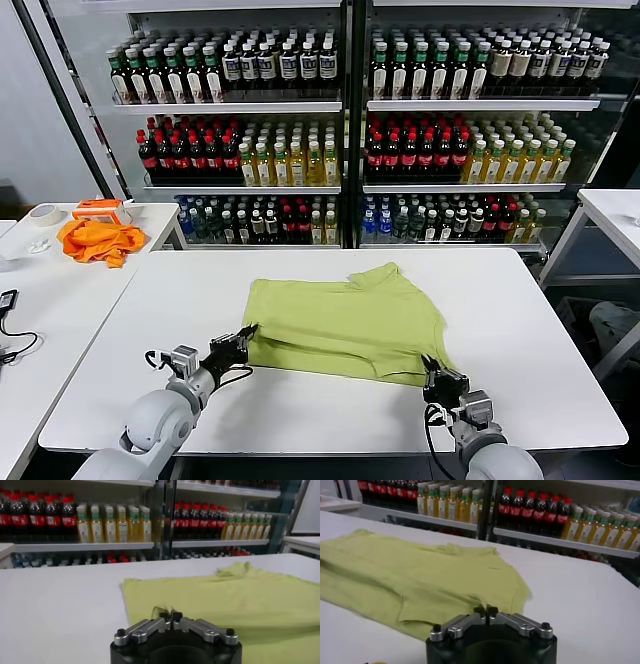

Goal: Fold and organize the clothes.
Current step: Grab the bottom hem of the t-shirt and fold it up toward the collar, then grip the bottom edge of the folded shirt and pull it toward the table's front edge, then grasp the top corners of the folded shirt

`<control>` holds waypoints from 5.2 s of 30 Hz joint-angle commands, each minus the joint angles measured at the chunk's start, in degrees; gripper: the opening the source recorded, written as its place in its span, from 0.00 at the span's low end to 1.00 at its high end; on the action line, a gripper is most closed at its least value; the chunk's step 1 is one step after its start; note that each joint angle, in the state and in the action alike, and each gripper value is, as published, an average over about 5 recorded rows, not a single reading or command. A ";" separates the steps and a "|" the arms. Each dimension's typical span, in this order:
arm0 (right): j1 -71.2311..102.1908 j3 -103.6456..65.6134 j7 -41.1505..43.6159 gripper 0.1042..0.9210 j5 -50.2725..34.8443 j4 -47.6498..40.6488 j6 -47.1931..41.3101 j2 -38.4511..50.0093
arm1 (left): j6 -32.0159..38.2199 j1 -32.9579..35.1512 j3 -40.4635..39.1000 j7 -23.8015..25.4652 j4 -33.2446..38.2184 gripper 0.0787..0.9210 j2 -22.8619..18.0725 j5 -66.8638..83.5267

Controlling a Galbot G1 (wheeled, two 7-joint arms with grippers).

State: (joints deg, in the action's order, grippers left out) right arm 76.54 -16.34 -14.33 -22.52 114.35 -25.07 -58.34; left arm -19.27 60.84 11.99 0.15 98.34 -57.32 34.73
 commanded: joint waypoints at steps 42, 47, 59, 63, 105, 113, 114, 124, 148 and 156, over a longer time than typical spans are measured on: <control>5.31 -2.32 -3.43 0.39 -9.46 0.64 -0.93 1.92 | -9.88 5.74 1.41 -5.96 5.49 0.53 -0.25 0.82; 5.67 -2.58 -3.15 0.22 -9.02 0.97 -0.57 2.00 | -9.32 5.93 1.37 -6.37 5.89 0.35 -0.11 0.75; 13.44 -4.35 -1.39 0.01 -4.88 9.66 0.78 2.11 | -7.34 19.80 6.82 -7.13 17.99 0.01 3.65 1.71; 15.89 -4.58 -1.52 0.01 -3.00 11.53 0.83 2.57 | -6.80 24.17 9.16 -7.56 21.78 0.01 4.38 1.32; 26.04 -10.74 0.01 0.40 -0.54 21.94 -0.34 3.00 | -9.38 29.42 15.84 -7.75 28.32 0.26 4.54 -3.78; 5.73 -8.98 -1.86 0.68 -9.61 18.10 -5.61 3.30 | -7.61 18.48 14.70 -6.07 23.08 0.54 4.60 0.29; 1.97 -7.58 -2.21 0.71 -10.53 16.00 -6.22 3.17 | -7.85 16.31 13.65 -5.97 21.75 0.57 4.37 0.25; -25.70 5.68 -7.14 0.88 -13.55 -3.22 -7.99 0.05 | -6.22 0.12 7.15 -2.79 4.36 0.87 3.62 1.95; -39.10 15.10 -9.13 0.88 -14.32 -33.83 -6.41 -13.80 | -4.25 -10.27 -0.59 2.62 -11.94 0.88 1.32 1.76; -40.55 15.80 -10.05 0.88 -14.10 -36.28 -6.03 -15.12 | -3.39 -9.50 -0.82 2.72 -12.49 0.88 0.86 1.01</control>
State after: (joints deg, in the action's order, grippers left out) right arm 38.88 -1.90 -23.56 -36.45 83.55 -31.47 -71.22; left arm -23.60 53.14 12.41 2.01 89.56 -56.15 36.48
